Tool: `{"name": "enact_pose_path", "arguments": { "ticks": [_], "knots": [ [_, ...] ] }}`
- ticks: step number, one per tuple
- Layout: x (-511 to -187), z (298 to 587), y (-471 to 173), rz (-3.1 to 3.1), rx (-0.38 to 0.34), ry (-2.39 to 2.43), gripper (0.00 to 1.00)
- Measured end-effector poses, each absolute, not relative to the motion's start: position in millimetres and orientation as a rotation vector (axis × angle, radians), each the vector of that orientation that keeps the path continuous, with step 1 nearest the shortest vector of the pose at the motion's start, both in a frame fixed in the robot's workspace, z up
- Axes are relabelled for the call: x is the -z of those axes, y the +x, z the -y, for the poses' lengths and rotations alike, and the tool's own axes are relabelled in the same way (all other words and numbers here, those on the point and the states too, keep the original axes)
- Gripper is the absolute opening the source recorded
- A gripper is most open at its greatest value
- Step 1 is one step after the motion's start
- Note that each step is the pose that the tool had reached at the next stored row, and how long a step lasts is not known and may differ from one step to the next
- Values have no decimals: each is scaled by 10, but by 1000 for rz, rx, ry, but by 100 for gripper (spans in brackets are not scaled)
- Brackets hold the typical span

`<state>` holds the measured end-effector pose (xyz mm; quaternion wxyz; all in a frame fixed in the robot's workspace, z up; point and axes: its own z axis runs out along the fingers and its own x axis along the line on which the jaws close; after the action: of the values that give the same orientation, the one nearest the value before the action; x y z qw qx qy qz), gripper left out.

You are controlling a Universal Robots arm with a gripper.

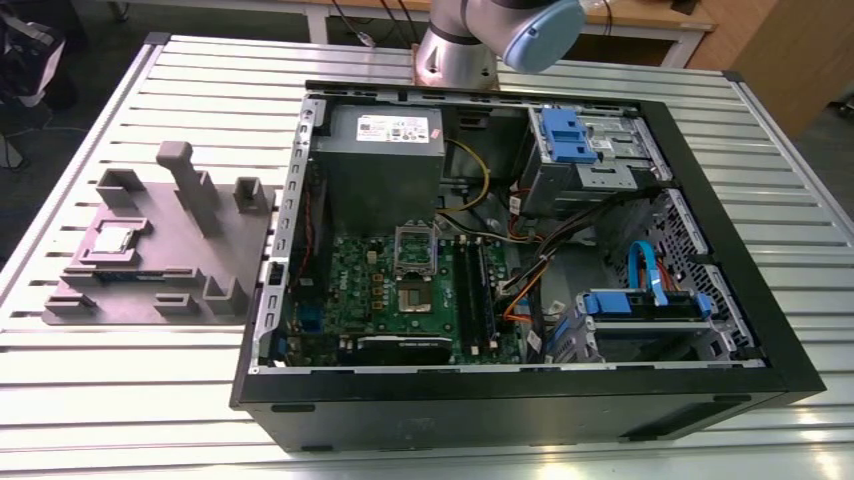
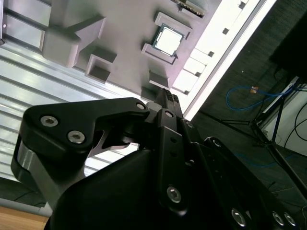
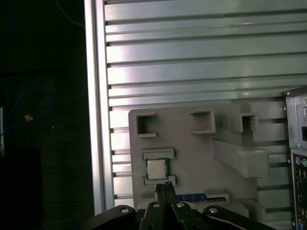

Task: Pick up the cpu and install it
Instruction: 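Reach for the cpu, then pick up the cpu and move it towards the insertion slot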

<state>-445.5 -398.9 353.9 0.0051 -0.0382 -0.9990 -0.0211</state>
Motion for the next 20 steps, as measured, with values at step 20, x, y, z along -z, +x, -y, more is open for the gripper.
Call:
{"name": "enact_pose_path", "arguments": {
  "ticks": [20],
  "knots": [
    [-3536, 3989, -4519, 3128, 67, -120, 10]
  ]
}}
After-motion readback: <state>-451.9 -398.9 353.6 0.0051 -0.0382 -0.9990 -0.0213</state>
